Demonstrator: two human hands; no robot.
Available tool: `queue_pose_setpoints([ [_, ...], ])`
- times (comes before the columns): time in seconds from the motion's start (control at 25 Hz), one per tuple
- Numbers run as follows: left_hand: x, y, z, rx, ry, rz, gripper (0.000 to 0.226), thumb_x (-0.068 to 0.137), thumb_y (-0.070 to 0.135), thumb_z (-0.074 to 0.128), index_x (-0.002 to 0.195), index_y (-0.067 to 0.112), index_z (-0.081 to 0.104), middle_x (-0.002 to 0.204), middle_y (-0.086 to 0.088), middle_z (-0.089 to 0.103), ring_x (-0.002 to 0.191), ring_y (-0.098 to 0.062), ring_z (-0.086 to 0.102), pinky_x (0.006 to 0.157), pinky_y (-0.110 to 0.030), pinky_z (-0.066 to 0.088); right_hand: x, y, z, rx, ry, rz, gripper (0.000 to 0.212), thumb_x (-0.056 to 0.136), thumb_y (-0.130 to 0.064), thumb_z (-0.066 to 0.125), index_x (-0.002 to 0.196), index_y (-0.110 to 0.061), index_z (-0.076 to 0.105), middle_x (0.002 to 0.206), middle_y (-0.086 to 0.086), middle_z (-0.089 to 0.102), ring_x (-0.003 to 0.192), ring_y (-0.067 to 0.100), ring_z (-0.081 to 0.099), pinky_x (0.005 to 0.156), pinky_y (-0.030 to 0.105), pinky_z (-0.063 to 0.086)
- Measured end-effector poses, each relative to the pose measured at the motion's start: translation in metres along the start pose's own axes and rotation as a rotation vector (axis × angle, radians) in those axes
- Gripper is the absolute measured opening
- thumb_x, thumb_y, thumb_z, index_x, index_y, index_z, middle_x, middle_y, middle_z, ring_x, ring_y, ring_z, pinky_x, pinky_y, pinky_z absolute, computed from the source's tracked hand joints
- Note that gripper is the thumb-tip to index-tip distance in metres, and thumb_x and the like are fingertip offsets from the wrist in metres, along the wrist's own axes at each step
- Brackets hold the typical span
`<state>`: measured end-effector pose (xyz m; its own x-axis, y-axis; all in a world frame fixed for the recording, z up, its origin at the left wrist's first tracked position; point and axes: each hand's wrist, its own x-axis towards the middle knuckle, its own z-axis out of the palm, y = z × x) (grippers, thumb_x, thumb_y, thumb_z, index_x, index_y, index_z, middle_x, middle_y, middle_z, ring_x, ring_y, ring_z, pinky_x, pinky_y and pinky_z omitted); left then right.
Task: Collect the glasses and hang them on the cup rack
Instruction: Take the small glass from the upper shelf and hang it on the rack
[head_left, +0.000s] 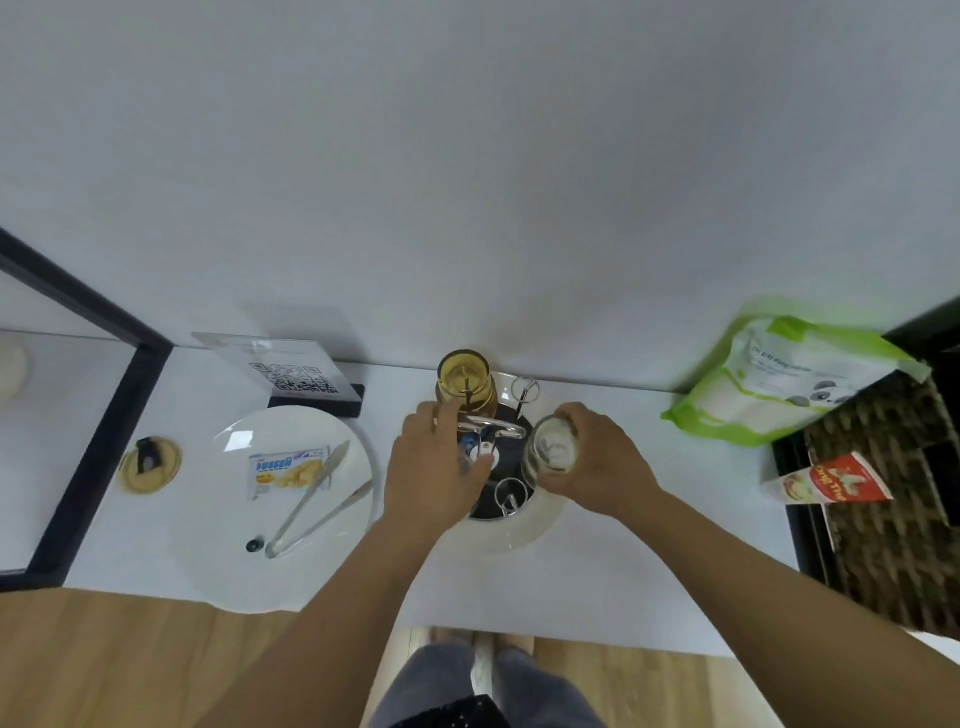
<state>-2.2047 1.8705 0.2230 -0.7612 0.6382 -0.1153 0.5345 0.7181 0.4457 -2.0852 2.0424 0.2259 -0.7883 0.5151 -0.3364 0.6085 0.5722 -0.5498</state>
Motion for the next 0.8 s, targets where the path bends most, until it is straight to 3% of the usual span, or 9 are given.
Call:
queue_pose_setpoints([
  [0.12,-0.018,-0.008,0.008,0.067,-0.007,-0.023,0.075,0.07,0.055,0.069,0.129,0.017,0.038,0.121,-0.004,0.051,0.105,-0.02,0.048,0.086,-0.034,0.045,0.003,0.007,0.015,-0.062,-0.038,-0.005,0.082,0.059,-0.043,0.083,0.129,-0.023,0.045,0.122,-0.001,0.05,0.105,0.021,0.057,0.086,0.036,0.051],
  [0.44,-0.023,-0.014,0.013,0.059,-0.004,-0.065,0.07,0.071,0.054,0.071,0.123,0.018,0.041,0.122,-0.002,0.049,0.108,-0.018,0.042,0.086,-0.031,0.043,0.012,0.005,0.02,-0.095,-0.029,0.012,0.1,0.065,-0.041,0.085,0.145,-0.017,0.03,0.137,0.002,0.045,0.118,0.024,0.051,0.093,0.033,0.045],
  [0.8,-0.039,-0.021,0.024,-0.02,0.021,-0.083,0.082,0.069,0.057,0.073,0.131,0.016,0.039,0.134,-0.005,0.044,0.12,-0.021,0.042,0.097,-0.033,0.046,0.017,0.014,0.021,-0.011,-0.038,0.092,0.093,0.053,-0.051,0.085,0.13,-0.019,0.045,0.116,0.002,0.059,0.099,0.02,0.057,0.085,0.038,0.052],
])
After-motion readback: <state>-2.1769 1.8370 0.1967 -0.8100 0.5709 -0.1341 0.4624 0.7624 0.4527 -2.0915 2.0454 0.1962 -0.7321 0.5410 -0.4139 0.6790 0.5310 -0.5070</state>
